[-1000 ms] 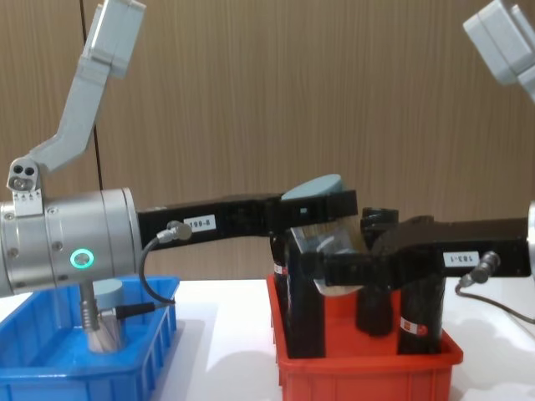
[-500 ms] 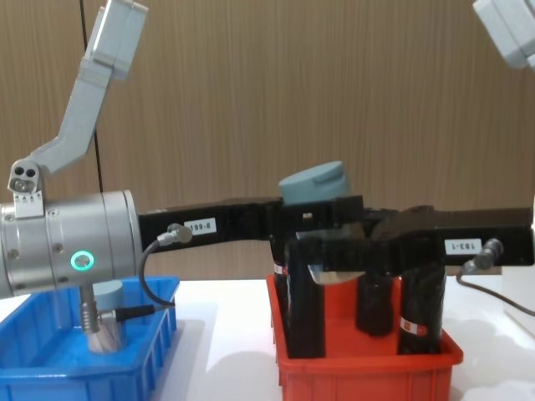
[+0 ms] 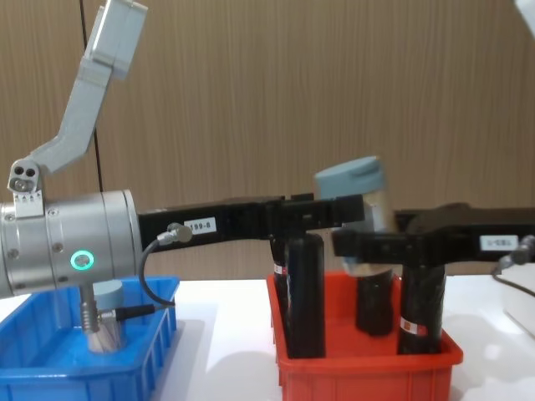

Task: Pick the cotton swabs from the blue box and place them into the white box.

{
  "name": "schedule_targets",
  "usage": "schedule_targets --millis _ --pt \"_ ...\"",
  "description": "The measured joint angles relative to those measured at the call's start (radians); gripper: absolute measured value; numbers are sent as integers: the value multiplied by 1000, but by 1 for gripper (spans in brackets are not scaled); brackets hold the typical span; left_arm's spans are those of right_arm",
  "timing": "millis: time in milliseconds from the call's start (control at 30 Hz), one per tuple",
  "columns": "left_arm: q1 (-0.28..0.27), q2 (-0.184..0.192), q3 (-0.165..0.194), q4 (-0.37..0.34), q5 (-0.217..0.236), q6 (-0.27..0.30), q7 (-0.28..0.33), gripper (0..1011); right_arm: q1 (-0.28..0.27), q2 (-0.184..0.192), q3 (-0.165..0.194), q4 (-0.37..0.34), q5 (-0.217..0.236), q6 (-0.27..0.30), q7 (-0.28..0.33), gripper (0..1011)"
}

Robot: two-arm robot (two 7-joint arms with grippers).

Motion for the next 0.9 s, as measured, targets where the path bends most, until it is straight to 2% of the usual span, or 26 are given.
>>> schedule_targets --millis 467,900 --pt "0 0 0 0 0 0 0 1004 -21 55 52 32 55 -34 -89 647" --pt "0 0 0 0 0 0 1 1004 -25 108 116 66 97 -67 -220 647"
